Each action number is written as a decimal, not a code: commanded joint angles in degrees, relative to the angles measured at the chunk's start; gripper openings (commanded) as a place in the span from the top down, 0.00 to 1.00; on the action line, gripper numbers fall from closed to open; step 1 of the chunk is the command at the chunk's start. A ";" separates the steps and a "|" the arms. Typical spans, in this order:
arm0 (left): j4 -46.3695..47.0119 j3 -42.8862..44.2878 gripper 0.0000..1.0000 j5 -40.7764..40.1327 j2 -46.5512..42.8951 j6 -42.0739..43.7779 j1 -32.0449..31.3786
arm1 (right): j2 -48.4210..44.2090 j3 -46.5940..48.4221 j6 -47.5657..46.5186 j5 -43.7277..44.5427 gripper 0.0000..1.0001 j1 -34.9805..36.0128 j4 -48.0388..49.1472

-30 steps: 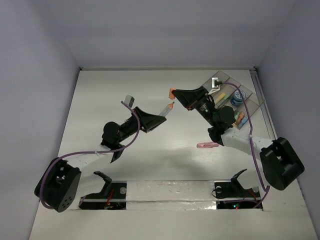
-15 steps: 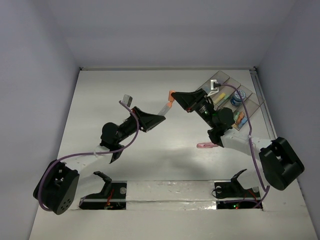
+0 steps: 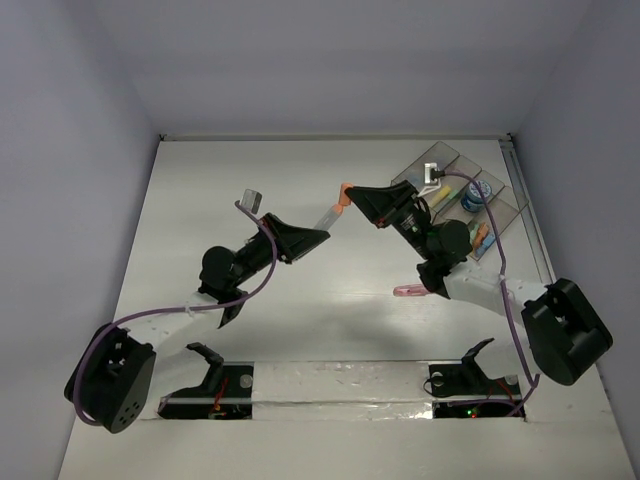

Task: Sort the stationery into containers
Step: Close the pen cap on the pen.

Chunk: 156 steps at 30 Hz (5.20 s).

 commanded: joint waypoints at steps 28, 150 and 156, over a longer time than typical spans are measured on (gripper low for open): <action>-5.89 8.91 1.00 -4.22 -12.75 31.08 0.22 | 0.51 -2.19 8.11 -0.28 0.79 10.65 3.81; -30.59 18.84 1.00 2.61 -21.45 46.28 0.22 | -3.00 4.67 -28.99 -54.06 1.00 9.86 -65.20; -38.64 20.68 1.00 3.89 -24.07 50.32 0.22 | -2.92 7.48 -31.08 -54.69 1.00 10.39 -70.10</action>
